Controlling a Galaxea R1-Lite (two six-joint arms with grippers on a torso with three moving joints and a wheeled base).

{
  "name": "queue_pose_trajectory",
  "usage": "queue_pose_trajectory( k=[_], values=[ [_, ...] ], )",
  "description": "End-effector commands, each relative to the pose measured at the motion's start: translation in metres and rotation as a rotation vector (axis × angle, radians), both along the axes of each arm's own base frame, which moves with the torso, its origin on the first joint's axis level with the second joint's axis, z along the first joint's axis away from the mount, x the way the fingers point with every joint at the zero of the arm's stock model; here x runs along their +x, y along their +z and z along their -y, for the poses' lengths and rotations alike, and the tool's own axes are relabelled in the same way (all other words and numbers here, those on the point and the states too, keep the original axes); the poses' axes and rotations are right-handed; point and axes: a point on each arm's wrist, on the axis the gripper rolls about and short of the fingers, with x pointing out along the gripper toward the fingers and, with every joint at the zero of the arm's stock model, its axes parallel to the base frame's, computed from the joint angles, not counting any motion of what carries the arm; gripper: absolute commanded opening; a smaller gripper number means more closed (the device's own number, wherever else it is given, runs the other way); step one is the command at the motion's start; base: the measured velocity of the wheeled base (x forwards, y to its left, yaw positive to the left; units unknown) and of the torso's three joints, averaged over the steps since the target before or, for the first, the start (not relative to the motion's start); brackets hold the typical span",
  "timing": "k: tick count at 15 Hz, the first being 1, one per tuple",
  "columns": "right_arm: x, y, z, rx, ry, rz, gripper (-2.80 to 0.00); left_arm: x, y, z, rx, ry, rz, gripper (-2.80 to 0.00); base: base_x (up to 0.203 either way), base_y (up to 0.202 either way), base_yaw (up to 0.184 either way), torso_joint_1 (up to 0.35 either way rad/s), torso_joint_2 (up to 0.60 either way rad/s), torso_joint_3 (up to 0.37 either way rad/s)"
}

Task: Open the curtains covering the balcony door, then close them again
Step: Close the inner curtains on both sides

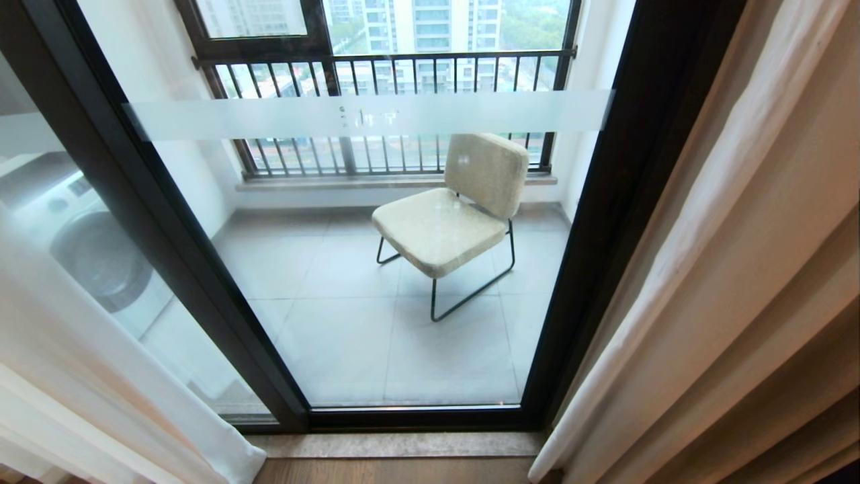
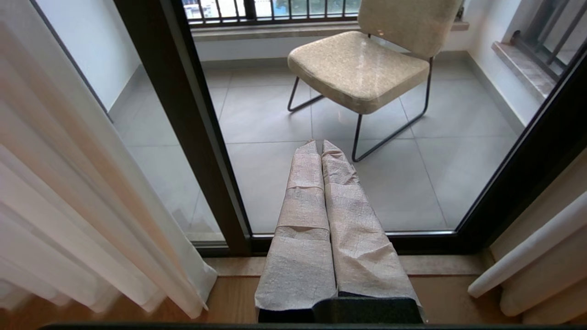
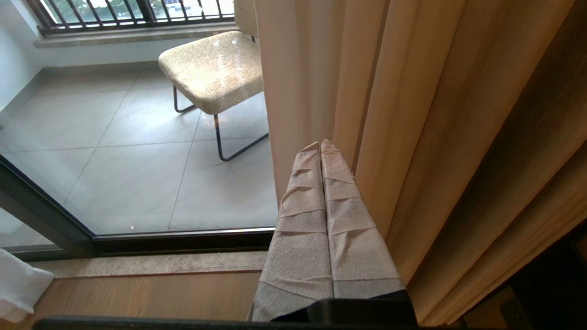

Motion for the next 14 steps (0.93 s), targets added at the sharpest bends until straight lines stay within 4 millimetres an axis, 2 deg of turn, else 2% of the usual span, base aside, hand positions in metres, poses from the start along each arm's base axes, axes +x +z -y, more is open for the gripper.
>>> queue_pose_trajectory(
  k=[1, 14],
  values=[
    [0.0, 0.0, 0.0, 0.0, 0.0, 0.001, -2.8, -0.0001, 0.0, 0.0, -0.001, 0.002, 0.002, -2.8, 0.0, 0.0, 0.0, 0.0, 0.0, 0.0],
    [0.0, -0.0001, 0.0002, -0.009, -0.009, -0.001, -2.8, -0.0001, 0.0, 0.0, -0.001, 0.0, 0.002, -2.8, 0.0, 0.0, 0.0, 0.0, 0.0, 0.0]
  ],
)
